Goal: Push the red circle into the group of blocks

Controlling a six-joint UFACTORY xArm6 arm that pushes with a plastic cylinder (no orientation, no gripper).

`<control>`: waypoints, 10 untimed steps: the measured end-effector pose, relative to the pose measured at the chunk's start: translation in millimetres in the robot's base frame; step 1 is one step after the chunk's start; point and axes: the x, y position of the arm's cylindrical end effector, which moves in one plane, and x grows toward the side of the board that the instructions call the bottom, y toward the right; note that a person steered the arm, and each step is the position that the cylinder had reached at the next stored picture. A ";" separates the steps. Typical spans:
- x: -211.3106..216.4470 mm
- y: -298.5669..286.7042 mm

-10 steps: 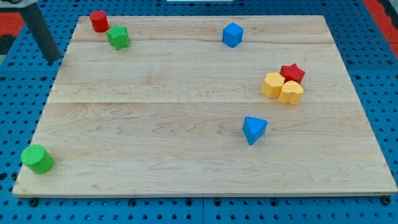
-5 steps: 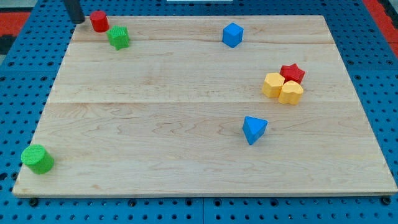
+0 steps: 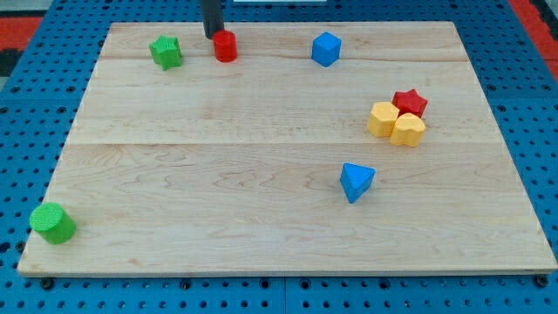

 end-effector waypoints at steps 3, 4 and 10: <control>63.8 13.7; 93.9 46.5; 166.3 144.1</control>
